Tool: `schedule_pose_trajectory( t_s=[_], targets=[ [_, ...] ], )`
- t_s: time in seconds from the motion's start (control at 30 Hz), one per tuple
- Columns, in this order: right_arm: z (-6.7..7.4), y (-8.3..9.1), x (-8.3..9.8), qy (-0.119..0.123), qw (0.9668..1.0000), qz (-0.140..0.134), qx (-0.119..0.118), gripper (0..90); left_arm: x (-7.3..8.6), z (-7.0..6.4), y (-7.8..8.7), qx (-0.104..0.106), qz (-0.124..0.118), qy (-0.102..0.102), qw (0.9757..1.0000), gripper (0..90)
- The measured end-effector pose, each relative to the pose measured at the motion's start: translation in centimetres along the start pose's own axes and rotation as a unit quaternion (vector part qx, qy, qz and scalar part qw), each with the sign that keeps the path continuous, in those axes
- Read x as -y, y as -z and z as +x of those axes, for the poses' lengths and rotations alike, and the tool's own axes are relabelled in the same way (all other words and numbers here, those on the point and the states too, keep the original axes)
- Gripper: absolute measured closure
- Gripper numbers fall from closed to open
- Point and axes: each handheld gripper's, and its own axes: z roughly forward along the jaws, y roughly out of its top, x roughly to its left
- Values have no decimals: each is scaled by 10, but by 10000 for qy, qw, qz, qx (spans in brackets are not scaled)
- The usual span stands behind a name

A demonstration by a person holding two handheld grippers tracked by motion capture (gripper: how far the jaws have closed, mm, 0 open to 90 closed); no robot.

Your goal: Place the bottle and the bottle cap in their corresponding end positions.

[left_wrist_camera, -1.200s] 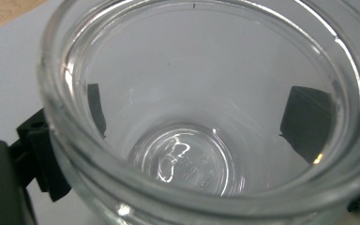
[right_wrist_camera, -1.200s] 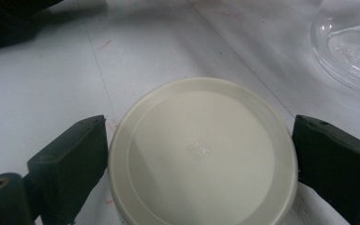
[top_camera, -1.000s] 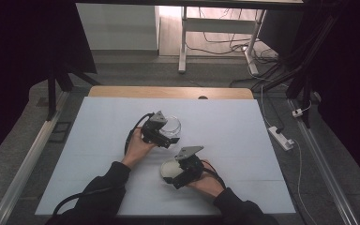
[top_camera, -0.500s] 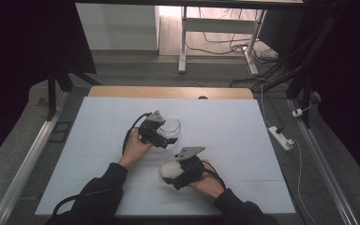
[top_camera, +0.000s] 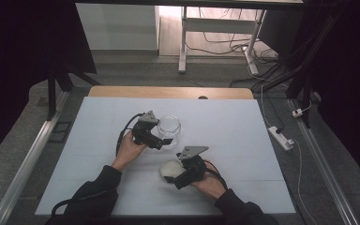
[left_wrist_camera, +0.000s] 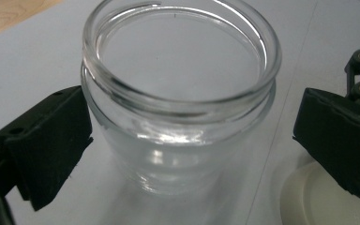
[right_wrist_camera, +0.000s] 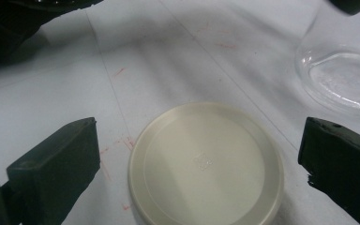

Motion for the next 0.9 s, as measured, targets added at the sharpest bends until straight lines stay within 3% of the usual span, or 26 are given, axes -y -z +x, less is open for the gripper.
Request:
schedule_pose_trajectory(
  t_s=[0.53,0.7,0.9],
  targets=[
    [2,19,-3,1,9995,-256,160,0,5,-13,20,82,-48,-13,10000,0],
    [3,24,-4,-1,9994,-296,157,0,9,-18,24,251,-67,-117,9996,0],
    [4,30,-5,-19,9993,-313,181,0,9,-25,32,406,-237,-97,9988,0]
  ],
)
